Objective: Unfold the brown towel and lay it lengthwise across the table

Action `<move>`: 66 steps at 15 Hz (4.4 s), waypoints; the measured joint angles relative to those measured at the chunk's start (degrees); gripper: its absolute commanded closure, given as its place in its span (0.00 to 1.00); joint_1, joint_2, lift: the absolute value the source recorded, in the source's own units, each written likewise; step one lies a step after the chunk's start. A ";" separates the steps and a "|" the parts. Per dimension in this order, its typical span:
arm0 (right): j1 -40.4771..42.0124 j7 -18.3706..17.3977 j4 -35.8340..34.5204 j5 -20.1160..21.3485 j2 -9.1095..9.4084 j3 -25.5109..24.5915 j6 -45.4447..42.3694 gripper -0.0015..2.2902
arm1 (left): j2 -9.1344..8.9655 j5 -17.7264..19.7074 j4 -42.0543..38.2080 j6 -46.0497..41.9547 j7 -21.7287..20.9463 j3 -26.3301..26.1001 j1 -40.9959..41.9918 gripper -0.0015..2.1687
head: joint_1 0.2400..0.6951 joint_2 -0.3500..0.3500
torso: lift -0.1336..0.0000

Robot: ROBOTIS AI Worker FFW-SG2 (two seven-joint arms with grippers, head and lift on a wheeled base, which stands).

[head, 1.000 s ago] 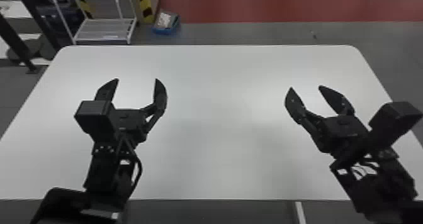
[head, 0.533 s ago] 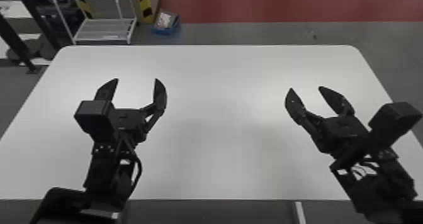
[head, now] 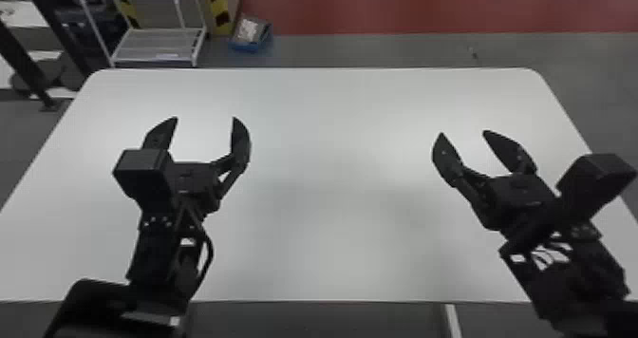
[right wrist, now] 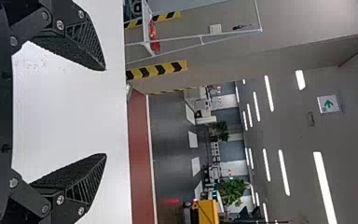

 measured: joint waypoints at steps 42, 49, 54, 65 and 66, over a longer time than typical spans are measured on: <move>0.60 0.09 -0.18 -0.70 0.27 -0.77 -1.01 0.11 | -0.13 0.01 0.19 -0.53 0.00 -0.28 0.32 0.04 | 1.00 0.50 | 0.09; 0.60 0.09 -0.18 -0.88 0.28 -0.86 -1.01 0.11 | -0.09 0.00 0.09 -0.53 0.00 -0.27 0.40 0.04 | 1.00 0.49 | 0.09; 0.60 0.10 -0.06 -0.88 0.43 -0.85 -1.02 0.11 | -0.01 0.00 0.48 -0.66 0.00 -0.10 0.30 0.04 | 1.00 0.50 | 0.09; -3.61 0.27 5.56 0.39 0.22 -2.04 -0.16 0.11 | 0.05 0.11 6.86 0.51 -2.49 -1.20 -4.56 0.07 | 1.00 0.46 | 0.09; -4.81 0.64 7.16 1.11 0.07 -2.41 -0.11 0.11 | 0.05 0.24 8.48 1.31 -3.32 -1.63 -6.24 0.10 | 1.00 0.45 | 0.09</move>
